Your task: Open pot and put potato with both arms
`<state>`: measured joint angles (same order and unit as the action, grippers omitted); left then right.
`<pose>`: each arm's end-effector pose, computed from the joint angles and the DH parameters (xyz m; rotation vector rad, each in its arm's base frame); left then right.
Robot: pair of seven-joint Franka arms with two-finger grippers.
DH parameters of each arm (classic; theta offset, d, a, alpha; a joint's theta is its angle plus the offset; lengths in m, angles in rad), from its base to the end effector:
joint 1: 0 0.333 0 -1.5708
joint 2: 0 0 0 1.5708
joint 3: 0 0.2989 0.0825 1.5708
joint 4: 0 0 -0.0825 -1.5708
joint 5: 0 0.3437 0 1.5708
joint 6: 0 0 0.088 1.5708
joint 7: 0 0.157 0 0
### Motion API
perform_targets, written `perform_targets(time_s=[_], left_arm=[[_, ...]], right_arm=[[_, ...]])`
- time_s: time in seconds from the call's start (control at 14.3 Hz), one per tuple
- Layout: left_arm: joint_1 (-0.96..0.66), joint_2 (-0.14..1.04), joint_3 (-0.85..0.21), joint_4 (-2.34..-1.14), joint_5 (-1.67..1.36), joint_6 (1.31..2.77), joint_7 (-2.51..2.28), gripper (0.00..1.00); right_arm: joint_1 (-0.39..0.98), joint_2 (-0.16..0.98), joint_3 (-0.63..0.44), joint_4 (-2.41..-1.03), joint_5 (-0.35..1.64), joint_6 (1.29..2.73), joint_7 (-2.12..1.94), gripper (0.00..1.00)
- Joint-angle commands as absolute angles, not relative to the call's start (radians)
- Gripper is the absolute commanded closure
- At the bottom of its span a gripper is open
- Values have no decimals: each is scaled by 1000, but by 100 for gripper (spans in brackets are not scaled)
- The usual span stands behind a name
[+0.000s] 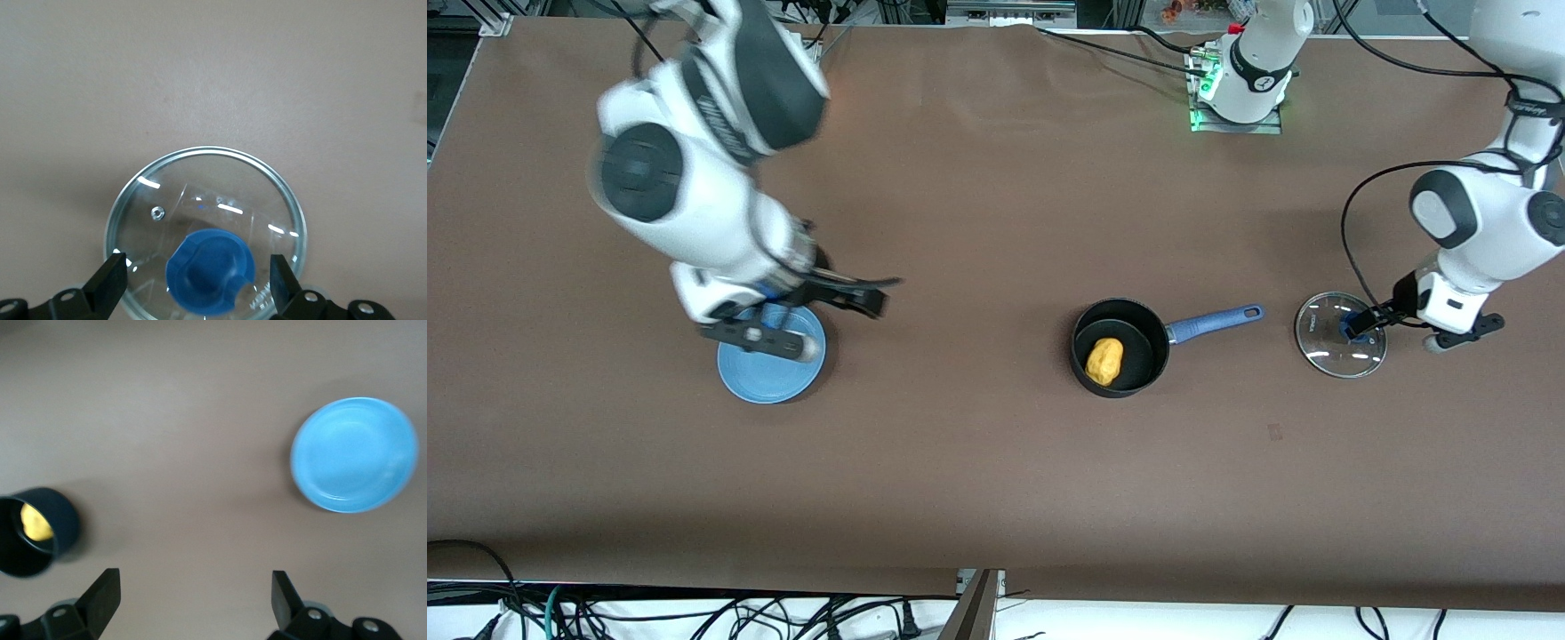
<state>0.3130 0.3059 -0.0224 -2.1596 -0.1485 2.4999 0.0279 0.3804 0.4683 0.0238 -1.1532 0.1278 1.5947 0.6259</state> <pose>0.5200 0.1517 0.2231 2.9945 0.5780 0.0749 0.5817 0.2669 0.4697 -3.0112 0.3461 0.1386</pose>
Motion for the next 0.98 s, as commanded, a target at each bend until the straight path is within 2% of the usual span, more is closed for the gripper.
perform_targets(time_s=[0.0, 0.21, 0.42, 0.91], left_arm=[[311, 249, 11, -2002, -175, 2233, 66, 5], [310, 242, 44, -1815, -173, 1983, 61, 5], [307, 238, 67, -1647, -166, 1789, 58, 5], [296, 248, 74, -1376, -156, 1545, -4, 5]], right_arm=[[362, 277, -23, -1373, 133, 1560, 497, 0], [345, 148, -83, -1498, 126, 1537, 352, 0], [253, 52, -81, -1575, 112, 1502, 189, 0], [216, -9, -83, -1577, 3, 1445, 75, 0]])
